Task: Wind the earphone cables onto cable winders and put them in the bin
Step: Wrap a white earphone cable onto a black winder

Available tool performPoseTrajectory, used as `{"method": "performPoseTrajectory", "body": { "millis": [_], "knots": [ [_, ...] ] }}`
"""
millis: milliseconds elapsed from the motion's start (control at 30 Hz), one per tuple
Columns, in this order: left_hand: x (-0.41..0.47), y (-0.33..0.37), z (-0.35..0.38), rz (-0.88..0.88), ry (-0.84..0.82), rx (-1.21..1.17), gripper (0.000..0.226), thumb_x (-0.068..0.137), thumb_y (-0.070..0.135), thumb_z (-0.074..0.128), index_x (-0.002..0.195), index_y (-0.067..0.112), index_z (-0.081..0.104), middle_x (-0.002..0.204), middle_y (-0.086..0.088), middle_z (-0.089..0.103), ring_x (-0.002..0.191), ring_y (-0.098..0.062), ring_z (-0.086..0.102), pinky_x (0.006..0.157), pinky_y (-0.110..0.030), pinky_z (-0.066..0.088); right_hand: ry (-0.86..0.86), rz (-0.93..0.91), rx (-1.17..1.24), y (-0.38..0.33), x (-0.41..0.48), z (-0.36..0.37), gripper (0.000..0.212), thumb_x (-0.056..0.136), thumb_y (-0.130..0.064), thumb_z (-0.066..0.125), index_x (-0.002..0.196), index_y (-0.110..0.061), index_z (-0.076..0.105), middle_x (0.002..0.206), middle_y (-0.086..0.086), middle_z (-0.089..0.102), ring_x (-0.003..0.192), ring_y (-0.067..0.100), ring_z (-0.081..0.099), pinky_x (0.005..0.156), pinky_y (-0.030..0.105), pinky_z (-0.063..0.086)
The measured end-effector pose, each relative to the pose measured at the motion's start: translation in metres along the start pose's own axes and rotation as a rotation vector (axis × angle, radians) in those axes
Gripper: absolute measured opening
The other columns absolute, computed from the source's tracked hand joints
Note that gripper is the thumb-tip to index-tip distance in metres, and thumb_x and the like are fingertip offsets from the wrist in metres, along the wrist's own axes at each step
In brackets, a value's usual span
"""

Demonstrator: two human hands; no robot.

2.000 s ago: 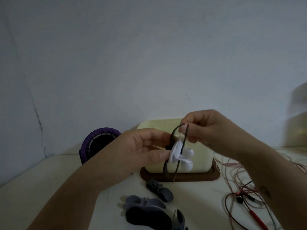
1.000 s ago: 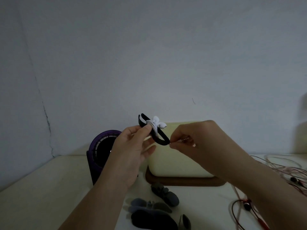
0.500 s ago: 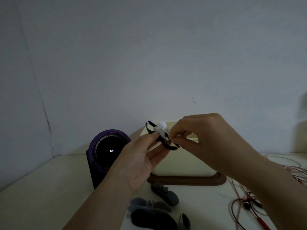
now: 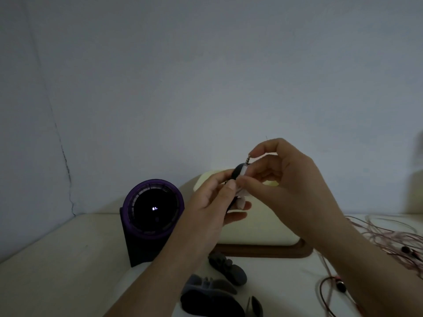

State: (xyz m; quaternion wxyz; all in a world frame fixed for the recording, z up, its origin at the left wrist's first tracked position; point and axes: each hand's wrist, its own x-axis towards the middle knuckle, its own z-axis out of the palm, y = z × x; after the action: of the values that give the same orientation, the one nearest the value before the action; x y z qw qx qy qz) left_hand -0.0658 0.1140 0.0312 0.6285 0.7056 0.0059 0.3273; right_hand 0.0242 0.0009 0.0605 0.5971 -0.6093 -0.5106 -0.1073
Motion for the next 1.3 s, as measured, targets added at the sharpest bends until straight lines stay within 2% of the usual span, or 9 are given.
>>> {"method": "performPoseTrajectory", "body": {
  "millis": [100, 200, 433, 600, 700, 867, 1033, 1200, 1300],
  "knots": [
    [0.001, 0.0, -0.001, 0.005, -0.043, 0.032, 0.027, 0.087, 0.038, 0.059, 0.113, 0.031, 0.063, 0.078, 0.009, 0.067, 0.083, -0.01, 0.067, 0.071, -0.023, 0.051, 0.003, -0.035, -0.032, 0.001, 0.0, 0.0, 0.023, 0.076, -0.013, 0.074, 0.085, -0.028, 0.059, 0.074, -0.014, 0.069, 0.069, 0.002, 0.065, 0.065, 0.01, 0.049],
    [0.001, -0.001, -0.003, 0.046, -0.009, 0.109, 0.023, 0.095, 0.025, 0.057, 0.111, 0.04, 0.063, 0.079, 0.016, 0.063, 0.08, -0.003, 0.061, 0.068, -0.022, 0.047, -0.015, -0.067, -0.066, 0.002, -0.001, 0.003, 0.02, 0.078, -0.012, 0.073, 0.084, -0.03, 0.064, 0.073, -0.015, 0.069, 0.071, -0.001, 0.065, 0.067, 0.009, 0.049],
    [0.0, 0.002, -0.004, 0.14, 0.025, 0.237, 0.029, 0.095, 0.023, 0.052, 0.113, 0.044, 0.057, 0.083, 0.024, 0.062, 0.079, 0.004, 0.059, 0.066, -0.017, 0.047, -0.003, -0.189, -0.165, 0.009, -0.003, 0.015, 0.027, 0.089, -0.011, 0.063, 0.108, -0.028, 0.07, 0.088, -0.015, 0.062, 0.086, 0.002, 0.061, 0.076, 0.012, 0.049],
    [-0.004, 0.005, -0.004, 0.172, -0.007, 0.352, 0.033, 0.099, 0.025, 0.046, 0.128, 0.04, 0.049, 0.111, 0.022, 0.062, 0.101, 0.008, 0.06, 0.071, -0.012, 0.049, -0.02, -0.158, -0.149, 0.009, -0.005, 0.019, 0.027, 0.091, -0.013, 0.059, 0.108, -0.033, 0.07, 0.087, -0.012, 0.061, 0.086, 0.003, 0.058, 0.071, 0.006, 0.042],
    [-0.005, 0.008, -0.004, 0.165, -0.031, 0.33, 0.035, 0.099, 0.023, 0.046, 0.128, 0.043, 0.047, 0.121, 0.023, 0.059, 0.107, 0.004, 0.059, 0.075, -0.017, 0.052, -0.054, -0.121, -0.081, 0.007, -0.004, 0.015, 0.031, 0.089, -0.012, 0.061, 0.1, -0.04, 0.068, 0.085, -0.013, 0.064, 0.082, 0.003, 0.061, 0.07, 0.008, 0.043],
    [-0.003, 0.009, -0.006, 0.139, -0.016, 0.283, 0.033, 0.098, 0.024, 0.047, 0.122, 0.045, 0.053, 0.107, 0.025, 0.062, 0.099, 0.004, 0.06, 0.071, -0.02, 0.049, -0.018, -0.095, 0.005, 0.003, -0.003, 0.012, 0.02, 0.085, -0.012, 0.067, 0.088, -0.032, 0.069, 0.08, -0.015, 0.071, 0.076, 0.001, 0.067, 0.071, 0.012, 0.051],
    [-0.005, 0.007, 0.001, 0.138, -0.038, 0.232, 0.035, 0.089, 0.028, 0.045, 0.118, 0.041, 0.058, 0.112, 0.015, 0.065, 0.104, -0.005, 0.062, 0.073, -0.025, 0.049, 0.034, -0.21, -0.127, 0.002, -0.005, 0.017, 0.033, 0.085, -0.01, 0.067, 0.088, -0.042, 0.065, 0.084, -0.016, 0.065, 0.081, 0.003, 0.063, 0.07, 0.018, 0.052],
    [-0.002, 0.011, 0.003, 0.068, 0.089, -0.028, 0.023, 0.091, 0.027, 0.057, 0.112, 0.022, 0.064, 0.102, 0.003, 0.07, 0.084, -0.002, 0.066, 0.06, -0.02, 0.048, -0.035, -0.118, -0.087, 0.001, -0.004, 0.015, 0.023, 0.085, -0.011, 0.066, 0.085, -0.034, 0.071, 0.086, -0.013, 0.062, 0.082, 0.006, 0.063, 0.074, 0.015, 0.051],
    [-0.002, 0.01, 0.004, 0.108, 0.129, -0.065, 0.021, 0.094, 0.024, 0.046, 0.104, 0.022, 0.065, 0.092, 0.01, 0.073, 0.08, 0.0, 0.066, 0.059, -0.019, 0.05, -0.067, -0.055, 0.038, -0.001, -0.004, 0.014, 0.023, 0.084, -0.011, 0.067, 0.083, -0.033, 0.07, 0.085, -0.01, 0.067, 0.082, 0.006, 0.065, 0.075, 0.017, 0.052]
  ]
}}
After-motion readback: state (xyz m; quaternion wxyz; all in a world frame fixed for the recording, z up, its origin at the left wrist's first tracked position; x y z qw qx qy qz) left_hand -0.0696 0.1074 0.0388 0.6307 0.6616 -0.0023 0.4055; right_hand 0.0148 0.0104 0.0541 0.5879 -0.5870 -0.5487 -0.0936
